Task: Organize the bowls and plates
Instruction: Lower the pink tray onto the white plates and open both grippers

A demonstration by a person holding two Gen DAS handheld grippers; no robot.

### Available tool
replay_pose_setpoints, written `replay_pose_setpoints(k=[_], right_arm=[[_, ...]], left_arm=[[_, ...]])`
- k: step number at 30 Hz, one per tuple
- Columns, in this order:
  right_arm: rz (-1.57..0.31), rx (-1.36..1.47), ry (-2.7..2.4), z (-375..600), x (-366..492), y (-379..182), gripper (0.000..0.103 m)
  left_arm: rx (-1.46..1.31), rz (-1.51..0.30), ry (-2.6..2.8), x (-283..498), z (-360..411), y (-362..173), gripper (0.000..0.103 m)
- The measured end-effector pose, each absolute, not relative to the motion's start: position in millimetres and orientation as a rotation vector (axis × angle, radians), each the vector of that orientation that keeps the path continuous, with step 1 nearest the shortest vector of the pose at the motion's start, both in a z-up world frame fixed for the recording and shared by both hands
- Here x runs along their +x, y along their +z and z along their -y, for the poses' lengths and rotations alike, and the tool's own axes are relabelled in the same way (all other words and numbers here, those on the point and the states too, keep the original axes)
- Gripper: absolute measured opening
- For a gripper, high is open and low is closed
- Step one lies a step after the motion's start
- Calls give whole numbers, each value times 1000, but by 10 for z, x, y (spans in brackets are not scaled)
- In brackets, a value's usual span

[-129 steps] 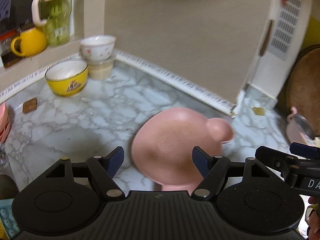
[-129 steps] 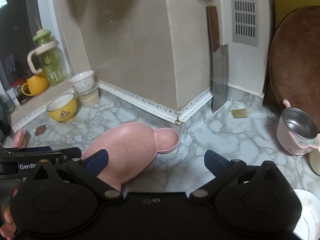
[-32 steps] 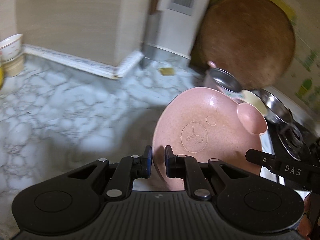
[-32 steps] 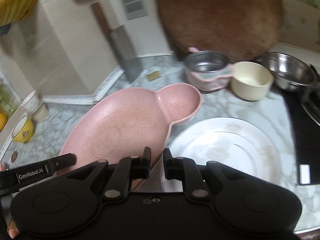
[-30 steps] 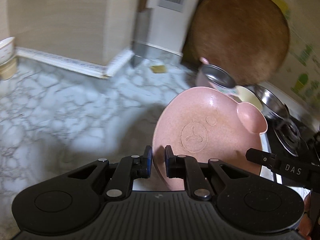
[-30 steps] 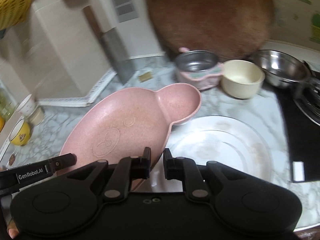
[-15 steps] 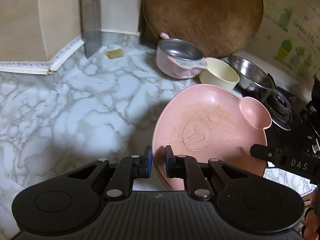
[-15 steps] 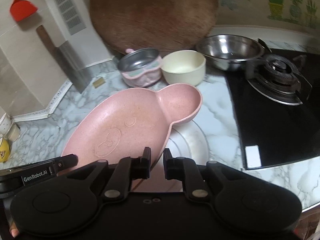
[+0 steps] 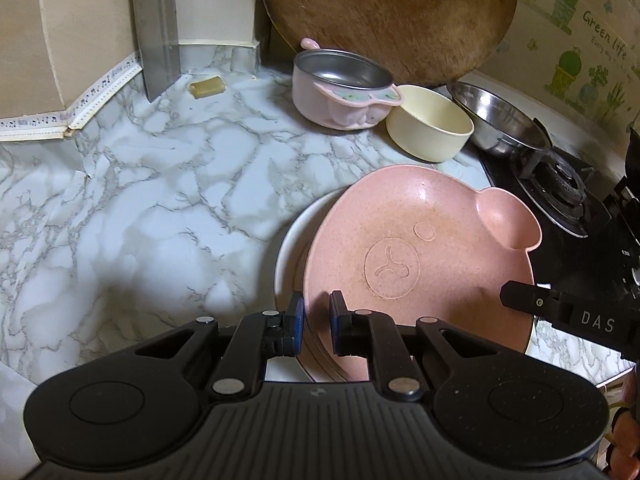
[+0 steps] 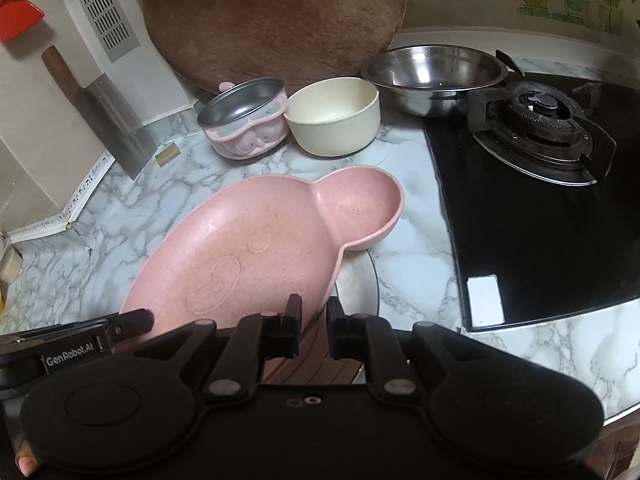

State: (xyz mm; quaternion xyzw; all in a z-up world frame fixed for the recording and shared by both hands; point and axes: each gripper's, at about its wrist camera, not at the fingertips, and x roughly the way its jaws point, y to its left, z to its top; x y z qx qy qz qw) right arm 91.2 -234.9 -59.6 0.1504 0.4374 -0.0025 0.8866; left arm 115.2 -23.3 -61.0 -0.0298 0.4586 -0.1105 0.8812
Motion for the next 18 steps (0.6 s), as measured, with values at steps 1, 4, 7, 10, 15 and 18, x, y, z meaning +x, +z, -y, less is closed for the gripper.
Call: replay_pose_setpoints(k=[1,4,7,10,15,18], right_arm=[[-910,315,-5,2368,908,-602,13],[-915,321,-9,2411,898,-623,13],[-911,316,-7,2425,875,-624,13],[-908,309,-5,2432,860,-616,13],[-921,306,3,2466,830,-623,13],[-925,308,10,2467,819,-624,14]], left_arm=[[-60,-957,-235,1154,241,-618,12],[-50,-962,-241,1139,280,-641,12],[-51,-967,-245,1135,295,-658,12],[-46,-968,-253,1121,314,-659,12],[-43,-983,-263,1094,316,-676,12],[-52,-1001,-263,1094,296,-699,13]])
